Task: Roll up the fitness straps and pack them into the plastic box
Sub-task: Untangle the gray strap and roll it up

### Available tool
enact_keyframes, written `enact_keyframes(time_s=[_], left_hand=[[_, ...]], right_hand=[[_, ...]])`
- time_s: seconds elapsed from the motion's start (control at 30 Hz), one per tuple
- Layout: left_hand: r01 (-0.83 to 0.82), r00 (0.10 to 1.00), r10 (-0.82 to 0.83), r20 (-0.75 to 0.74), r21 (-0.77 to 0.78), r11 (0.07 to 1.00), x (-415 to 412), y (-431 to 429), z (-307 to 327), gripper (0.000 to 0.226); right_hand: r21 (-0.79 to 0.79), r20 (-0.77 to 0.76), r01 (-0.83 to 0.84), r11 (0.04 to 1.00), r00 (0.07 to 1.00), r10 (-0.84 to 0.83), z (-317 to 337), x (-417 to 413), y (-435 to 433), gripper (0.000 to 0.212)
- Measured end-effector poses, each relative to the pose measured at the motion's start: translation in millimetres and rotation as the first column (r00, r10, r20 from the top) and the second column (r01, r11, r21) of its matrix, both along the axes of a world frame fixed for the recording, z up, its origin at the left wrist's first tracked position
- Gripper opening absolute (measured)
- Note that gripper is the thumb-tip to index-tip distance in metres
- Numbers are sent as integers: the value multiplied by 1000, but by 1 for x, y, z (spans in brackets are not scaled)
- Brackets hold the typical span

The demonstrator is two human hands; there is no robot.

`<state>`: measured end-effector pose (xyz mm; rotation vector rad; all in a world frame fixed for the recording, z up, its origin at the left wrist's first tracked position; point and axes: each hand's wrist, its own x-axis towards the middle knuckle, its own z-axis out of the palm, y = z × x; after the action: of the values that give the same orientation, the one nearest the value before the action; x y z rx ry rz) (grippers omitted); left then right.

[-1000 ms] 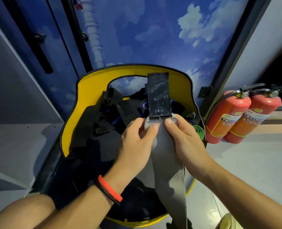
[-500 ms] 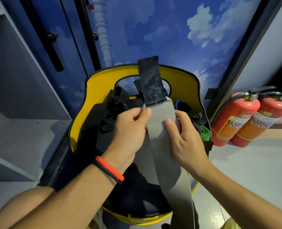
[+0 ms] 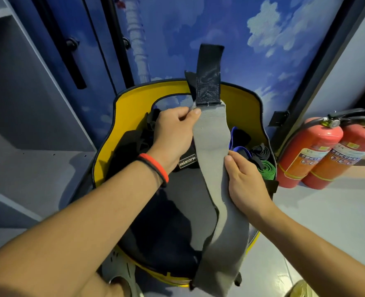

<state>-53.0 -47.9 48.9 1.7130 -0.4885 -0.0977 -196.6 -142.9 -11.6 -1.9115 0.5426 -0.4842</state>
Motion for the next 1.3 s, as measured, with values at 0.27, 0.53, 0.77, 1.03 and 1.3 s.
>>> enact_keyframes(time_s=[0.27,0.53,0.77,1.03,1.3], left_hand=[[-176,973,183,-143,61,982,40,-10,-23,47],[-159,982,159,-98,6,987,42,-7,-25,44],[-104,970,88,-225,-60,993,69,2,-40,43],[-22,962,36,-269,55,998,96,-26,-85,22],[-64,942,128,-311,208,976,136,-48,-141,23]], right_hand=[[-327,-386,-137,935,922,0,-18,-1,27,136],[-513,-371,-13,859,905,-208,-41,24,22,135],[-368,-342,-30,929,934,-105,-44,17,15,97],[-373,-556,-186,909,829,-58,-65,2,18,105],[-428,-610,-236,872,788,-86,-70,2,17,55]])
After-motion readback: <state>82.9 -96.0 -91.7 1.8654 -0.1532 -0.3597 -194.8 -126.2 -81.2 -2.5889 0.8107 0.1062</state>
